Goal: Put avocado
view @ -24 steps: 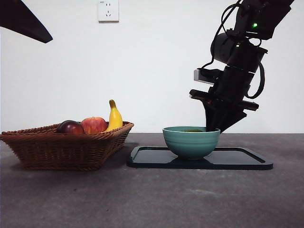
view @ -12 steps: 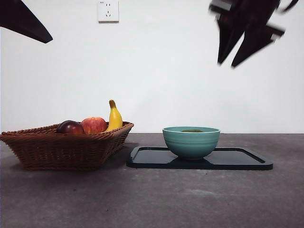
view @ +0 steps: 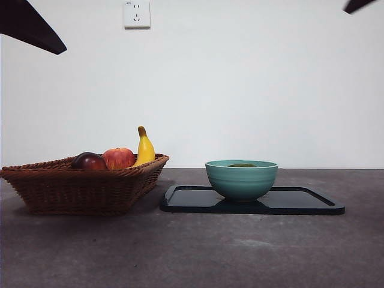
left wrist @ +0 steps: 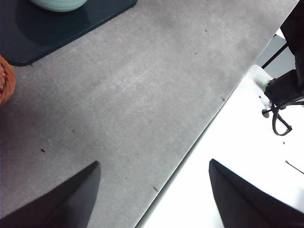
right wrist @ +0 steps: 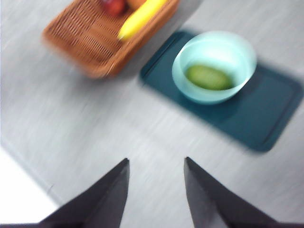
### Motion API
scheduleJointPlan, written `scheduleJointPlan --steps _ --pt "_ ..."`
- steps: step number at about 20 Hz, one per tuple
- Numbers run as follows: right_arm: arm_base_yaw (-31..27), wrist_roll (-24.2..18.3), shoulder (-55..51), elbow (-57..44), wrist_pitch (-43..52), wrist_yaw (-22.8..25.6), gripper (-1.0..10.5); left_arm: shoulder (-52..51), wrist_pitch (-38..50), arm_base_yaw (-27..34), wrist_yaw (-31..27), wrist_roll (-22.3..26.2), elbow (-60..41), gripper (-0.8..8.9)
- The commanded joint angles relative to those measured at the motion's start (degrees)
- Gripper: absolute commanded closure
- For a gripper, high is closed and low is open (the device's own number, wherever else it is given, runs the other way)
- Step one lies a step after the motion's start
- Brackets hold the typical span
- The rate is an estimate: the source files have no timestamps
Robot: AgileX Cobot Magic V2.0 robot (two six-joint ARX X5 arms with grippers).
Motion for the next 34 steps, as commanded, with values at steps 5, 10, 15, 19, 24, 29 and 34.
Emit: scheduleJointPlan --steps 5,10,15,19,24,29,34 --pt "3.1 2.4 -8.2 -8.7 0.9 -3.3 7.6 0.3 0.5 -0.5 0.3 1.1 0.7 4.43" --pt "3.1 2.3 -8.4 -8.7 1.0 -3.2 7.6 0.3 0.5 -0.5 0.3 1.1 0.6 4.43" --pt "3.1 2.3 -8.4 -8.7 1.0 -3.2 7.9 0.3 0.5 -0.5 0.3 1.1 0.7 5.88" --pt "3.1 2.2 -8.4 -8.7 1.0 -3.1 9.4 0.3 0.5 -0.5 0.3 1.1 0.6 8.05" --pt "3.1 2.4 -8.4 -8.7 2.5 -3.1 9.4 0.3 0.4 -0.5 0.3 1.1 0.6 8.05" --pt "3.1 2.3 -8.4 -8.7 3.0 -3.1 9.4 0.3 0.4 -0.5 0.3 1.1 0.7 8.05" --pt "3.1 2.3 -8.4 -8.7 3.0 -3.1 9.4 0.0 0.6 -0.5 0.3 1.1 0.7 8.05"
